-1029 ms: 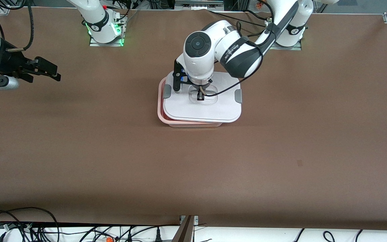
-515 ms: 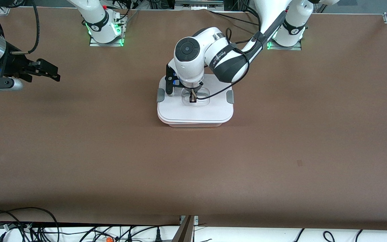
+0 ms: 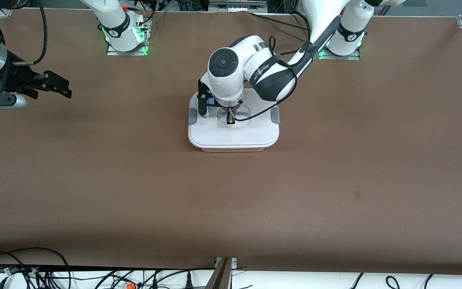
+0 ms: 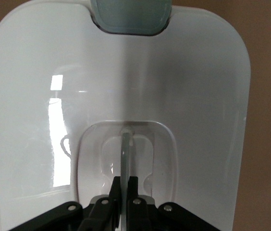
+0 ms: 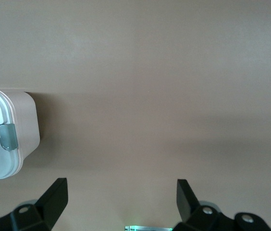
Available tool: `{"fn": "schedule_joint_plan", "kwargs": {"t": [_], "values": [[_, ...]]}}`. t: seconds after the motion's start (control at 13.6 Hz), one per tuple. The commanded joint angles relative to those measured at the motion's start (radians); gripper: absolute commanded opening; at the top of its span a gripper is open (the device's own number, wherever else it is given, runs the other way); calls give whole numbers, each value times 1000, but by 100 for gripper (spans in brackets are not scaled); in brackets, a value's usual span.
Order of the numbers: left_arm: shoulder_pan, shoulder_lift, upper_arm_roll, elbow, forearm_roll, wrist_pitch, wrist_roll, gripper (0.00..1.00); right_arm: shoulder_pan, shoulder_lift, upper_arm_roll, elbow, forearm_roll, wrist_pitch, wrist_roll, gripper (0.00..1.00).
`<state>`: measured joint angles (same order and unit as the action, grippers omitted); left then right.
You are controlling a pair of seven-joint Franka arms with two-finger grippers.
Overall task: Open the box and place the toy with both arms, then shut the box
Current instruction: 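Press the lid down onto the box with the left gripper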
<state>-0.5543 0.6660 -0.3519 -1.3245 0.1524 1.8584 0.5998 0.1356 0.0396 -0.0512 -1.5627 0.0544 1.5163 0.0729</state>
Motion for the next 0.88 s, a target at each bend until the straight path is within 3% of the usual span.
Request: {"fn": "schedule_joint_plan", "kwargs": {"t": [0.0,0.59,0.81], "values": [[-19,35,10,44,27,-12,-25,0,-13,-24,17,-27,-16,12,2,100],[-52,61,39,70,26,-10,-49,0,1,-14,19,-27,-16,68,4,100],[-52,61,40,71,24,-10,-52,0,1,-7,19,-27,-60,67,-4,100]]}}
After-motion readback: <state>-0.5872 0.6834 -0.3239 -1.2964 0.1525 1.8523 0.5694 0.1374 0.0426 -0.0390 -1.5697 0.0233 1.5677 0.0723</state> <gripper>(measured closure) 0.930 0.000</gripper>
